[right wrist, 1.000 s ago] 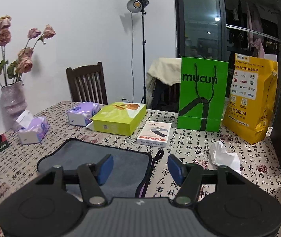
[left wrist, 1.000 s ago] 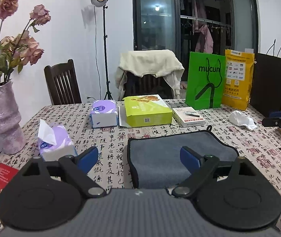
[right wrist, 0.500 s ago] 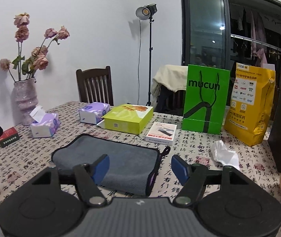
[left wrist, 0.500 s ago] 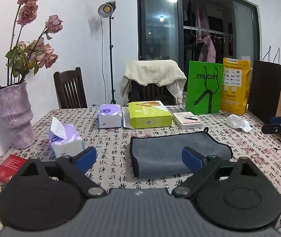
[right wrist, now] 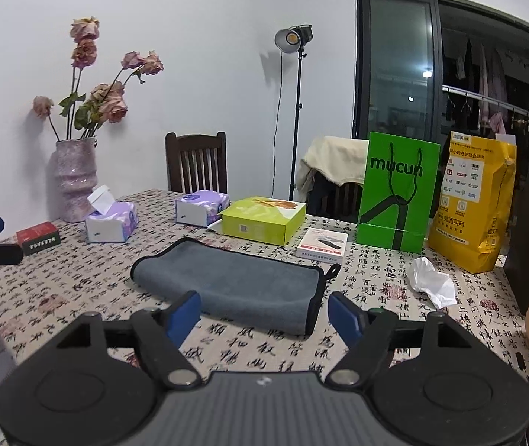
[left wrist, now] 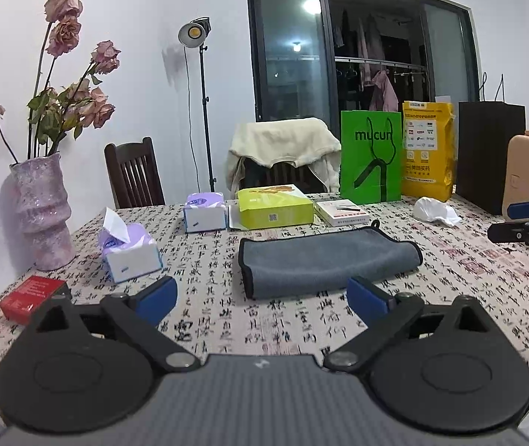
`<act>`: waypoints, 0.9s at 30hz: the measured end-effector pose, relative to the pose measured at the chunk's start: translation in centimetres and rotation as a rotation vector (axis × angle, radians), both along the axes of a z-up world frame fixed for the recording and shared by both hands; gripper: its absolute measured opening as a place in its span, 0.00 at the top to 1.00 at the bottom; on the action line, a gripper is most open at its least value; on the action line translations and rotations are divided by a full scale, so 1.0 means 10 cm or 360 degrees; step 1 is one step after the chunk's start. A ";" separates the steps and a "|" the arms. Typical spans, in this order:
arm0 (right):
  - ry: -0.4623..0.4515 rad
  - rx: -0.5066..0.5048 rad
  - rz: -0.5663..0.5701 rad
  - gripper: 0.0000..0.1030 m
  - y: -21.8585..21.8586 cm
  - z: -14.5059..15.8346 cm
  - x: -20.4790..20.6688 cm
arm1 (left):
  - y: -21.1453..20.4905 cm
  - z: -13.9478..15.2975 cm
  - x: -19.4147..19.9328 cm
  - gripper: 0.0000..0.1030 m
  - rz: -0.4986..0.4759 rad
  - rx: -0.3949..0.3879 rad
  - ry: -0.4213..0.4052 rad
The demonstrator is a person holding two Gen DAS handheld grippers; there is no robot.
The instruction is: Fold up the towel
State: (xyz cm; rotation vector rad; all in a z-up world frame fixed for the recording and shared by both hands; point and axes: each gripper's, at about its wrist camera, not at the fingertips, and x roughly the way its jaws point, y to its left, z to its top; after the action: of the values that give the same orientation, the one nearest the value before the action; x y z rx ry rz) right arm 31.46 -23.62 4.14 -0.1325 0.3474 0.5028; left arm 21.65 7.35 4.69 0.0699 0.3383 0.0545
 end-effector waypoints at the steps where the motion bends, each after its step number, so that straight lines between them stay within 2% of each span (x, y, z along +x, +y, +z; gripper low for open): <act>1: -0.0006 0.0004 -0.0004 0.24 0.00 -0.02 -0.05 | -0.01 -0.02 -0.03 0.03 0.0002 0.0000 0.0001; 18: 0.0007 0.0068 -0.0018 0.21 -0.04 -0.41 -0.83 | -0.23 -0.27 -0.71 0.01 -0.0018 0.0023 -0.0131; 25: -0.0077 0.0023 0.0032 0.21 0.02 -0.51 -1.18 | -0.28 -0.44 -1.01 0.01 -0.0042 -0.0052 -0.0198; 27: -0.0099 0.0025 0.0043 0.20 0.03 -0.53 -1.29 | -0.31 -0.48 -1.11 0.00 -0.0049 -0.0033 -0.0222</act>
State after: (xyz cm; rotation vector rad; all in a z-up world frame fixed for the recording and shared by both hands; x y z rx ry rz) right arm 18.58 -23.30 -1.14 -0.1372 0.2812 0.5271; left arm 10.56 4.27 -0.07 0.0508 0.1984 0.0251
